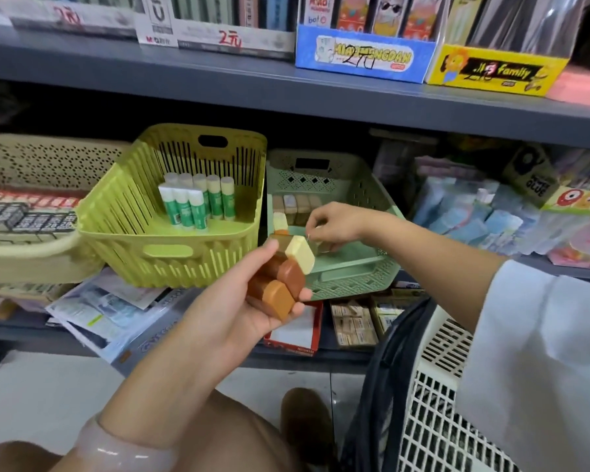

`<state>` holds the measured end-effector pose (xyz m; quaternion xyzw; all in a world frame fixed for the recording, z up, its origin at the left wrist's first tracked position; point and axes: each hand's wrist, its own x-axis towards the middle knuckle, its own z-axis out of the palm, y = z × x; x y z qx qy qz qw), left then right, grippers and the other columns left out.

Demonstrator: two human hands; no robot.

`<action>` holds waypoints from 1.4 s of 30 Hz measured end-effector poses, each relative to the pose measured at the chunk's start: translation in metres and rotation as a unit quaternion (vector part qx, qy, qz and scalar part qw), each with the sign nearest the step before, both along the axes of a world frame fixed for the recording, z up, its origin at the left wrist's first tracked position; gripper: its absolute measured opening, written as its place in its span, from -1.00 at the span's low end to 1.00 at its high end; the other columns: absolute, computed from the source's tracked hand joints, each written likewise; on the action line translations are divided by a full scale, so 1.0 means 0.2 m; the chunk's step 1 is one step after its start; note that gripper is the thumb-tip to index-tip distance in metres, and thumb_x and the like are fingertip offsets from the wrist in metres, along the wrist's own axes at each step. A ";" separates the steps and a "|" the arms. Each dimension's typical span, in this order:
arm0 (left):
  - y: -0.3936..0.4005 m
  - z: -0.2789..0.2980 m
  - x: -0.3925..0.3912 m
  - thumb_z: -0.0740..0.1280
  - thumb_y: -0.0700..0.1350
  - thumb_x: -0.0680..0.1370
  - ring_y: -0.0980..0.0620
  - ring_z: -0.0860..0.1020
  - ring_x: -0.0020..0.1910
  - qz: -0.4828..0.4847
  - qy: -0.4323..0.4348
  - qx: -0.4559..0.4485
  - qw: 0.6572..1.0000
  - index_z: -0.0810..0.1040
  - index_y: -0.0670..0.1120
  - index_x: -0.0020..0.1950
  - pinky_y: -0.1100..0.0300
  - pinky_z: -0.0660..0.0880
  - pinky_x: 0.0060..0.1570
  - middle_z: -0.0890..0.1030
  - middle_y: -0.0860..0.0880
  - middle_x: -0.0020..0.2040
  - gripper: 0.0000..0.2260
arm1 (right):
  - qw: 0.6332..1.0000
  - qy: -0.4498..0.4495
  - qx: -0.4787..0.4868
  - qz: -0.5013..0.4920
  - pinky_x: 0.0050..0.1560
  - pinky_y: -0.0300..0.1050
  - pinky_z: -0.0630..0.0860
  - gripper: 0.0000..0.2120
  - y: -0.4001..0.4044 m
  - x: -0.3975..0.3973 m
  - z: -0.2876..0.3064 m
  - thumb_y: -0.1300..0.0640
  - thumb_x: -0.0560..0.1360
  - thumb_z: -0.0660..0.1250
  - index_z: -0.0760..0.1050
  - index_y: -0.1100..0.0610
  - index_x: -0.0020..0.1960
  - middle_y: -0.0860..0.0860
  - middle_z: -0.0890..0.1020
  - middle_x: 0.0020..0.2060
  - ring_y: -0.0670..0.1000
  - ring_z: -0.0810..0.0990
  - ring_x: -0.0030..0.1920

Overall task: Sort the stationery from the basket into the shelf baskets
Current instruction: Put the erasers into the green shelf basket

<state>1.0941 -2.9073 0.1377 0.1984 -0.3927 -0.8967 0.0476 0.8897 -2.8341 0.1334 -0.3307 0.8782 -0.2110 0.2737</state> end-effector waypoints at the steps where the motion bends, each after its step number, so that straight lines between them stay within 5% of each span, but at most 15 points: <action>1: -0.01 0.00 0.00 0.40 -0.02 0.29 -0.11 0.60 -0.37 0.002 0.000 0.001 1.000 0.54 -0.13 0.00 0.17 0.53 -0.45 0.65 -0.16 -0.33 -0.66 | 1.000 0.013 0.005 0.015 -0.29 -0.27 0.54 -0.89 0.00 0.00 0.00 0.18 0.51 0.24 0.53 0.13 -0.03 0.06 0.59 -0.07 -0.07 0.56 -0.29; 5: -0.03 0.00 0.00 0.40 -0.02 0.29 -0.11 0.60 -0.38 0.001 -0.001 0.013 1.000 0.52 -0.14 0.01 0.18 0.53 -0.45 0.65 -0.16 -0.32 -0.65 | 0.993 0.098 0.016 0.071 -0.07 -0.24 0.40 -0.91 0.02 0.00 0.03 0.13 0.50 0.31 0.55 0.05 -0.01 -0.06 0.52 -0.08 -0.12 0.47 -0.18; 8: -0.03 0.00 0.01 0.39 -0.02 0.30 -0.10 0.60 -0.38 -0.001 -0.003 0.017 1.000 0.51 -0.14 0.01 0.18 0.54 -0.45 0.65 -0.16 -0.33 -0.66 | 0.990 0.141 -0.027 0.012 -0.01 -0.13 0.51 -0.95 0.02 -0.01 0.05 0.08 0.46 0.36 0.54 0.04 -0.09 -0.03 0.56 -0.10 -0.11 0.50 -0.21; 10: -0.03 0.00 0.01 0.39 -0.02 0.30 -0.10 0.59 -0.39 -0.002 -0.005 0.022 1.000 0.51 -0.15 0.02 0.19 0.53 -0.45 0.64 -0.16 -0.33 -0.65 | 0.986 0.156 -0.004 -0.052 -0.02 -0.03 0.56 -0.78 0.01 -0.01 0.04 -0.03 0.44 0.37 0.49 0.12 -0.10 0.05 0.57 -0.15 0.02 0.56 -0.17; 15: -0.02 -0.01 0.01 0.41 -0.02 0.28 -0.10 0.59 -0.38 -0.002 -0.008 0.025 1.000 0.53 -0.13 -0.03 0.17 0.53 -0.45 0.64 -0.16 -0.31 -0.67 | 0.989 0.087 0.059 -0.101 -0.08 -0.10 0.57 -0.76 -0.08 0.03 -0.01 0.05 0.43 0.37 0.44 0.19 -0.27 0.04 0.56 -0.47 0.04 0.61 -0.31; 20: -0.02 -0.01 0.02 0.41 -0.02 0.26 -0.11 0.59 -0.38 -0.001 -0.011 0.030 0.999 0.53 -0.13 -0.04 0.17 0.53 -0.45 0.64 -0.17 -0.32 -0.67 | 0.989 0.046 -0.045 -0.135 0.03 0.03 0.59 -0.80 -0.17 0.02 -0.03 0.12 0.42 0.42 0.45 0.22 -0.12 0.12 0.53 -0.16 0.14 0.66 -0.10; 23: -0.03 0.00 0.01 0.41 -0.02 0.27 -0.11 0.59 -0.39 0.003 -0.015 0.028 0.999 0.52 -0.15 -0.01 0.17 0.53 -0.45 0.64 -0.18 -0.31 -0.64 | 0.989 0.061 -0.040 -0.125 0.04 -0.02 0.58 -0.77 -0.19 0.03 -0.04 0.12 0.43 0.41 0.37 0.13 -0.27 0.10 0.54 -0.19 0.07 0.59 -0.20; 27: -0.03 0.01 0.01 0.39 -0.02 0.29 -0.11 0.58 -0.41 0.001 -0.008 0.032 0.999 0.53 -0.16 -0.06 0.18 0.53 -0.46 0.63 -0.18 -0.34 -0.69 | 0.988 0.024 -0.073 -0.133 0.09 0.04 0.57 -0.96 -0.14 0.04 -0.01 0.25 0.48 0.25 0.45 0.21 -0.14 0.16 0.57 -0.18 0.12 0.61 -0.12; 34: -0.04 0.01 0.01 0.40 0.01 0.28 -0.07 0.60 -0.38 0.011 -0.015 0.024 1.000 0.56 -0.17 -0.03 0.18 0.53 -0.45 0.66 -0.19 -0.25 -0.65 | 0.966 -0.103 -0.234 -0.039 -0.36 -0.29 0.54 -0.79 0.03 0.24 0.23 0.09 0.56 0.23 0.50 0.18 -0.17 0.04 0.61 -0.32 -0.10 0.55 -0.38; 39: -0.02 0.01 0.01 0.40 -0.02 0.28 -0.03 0.60 -0.39 0.020 -0.006 0.000 1.000 0.56 -0.13 -0.07 0.20 0.54 -0.43 0.65 -0.11 -0.32 -0.70 | 0.981 -0.141 -0.136 0.000 -0.45 -0.26 0.48 -0.63 0.11 0.38 0.31 -0.18 0.51 0.19 0.50 0.12 -0.07 0.03 0.57 -0.39 -0.07 0.50 -0.46; 42: -0.01 0.01 0.01 0.39 -0.06 0.29 0.00 0.60 -0.35 0.025 0.005 -0.034 0.999 0.58 -0.07 -0.03 0.19 0.54 -0.41 0.64 -0.08 -0.31 -0.73 | 0.976 -0.178 -0.124 -0.021 -0.43 -0.28 0.53 -0.68 0.10 0.42 0.31 -0.12 0.50 0.25 0.49 0.15 -0.08 0.06 0.57 -0.34 -0.08 0.53 -0.45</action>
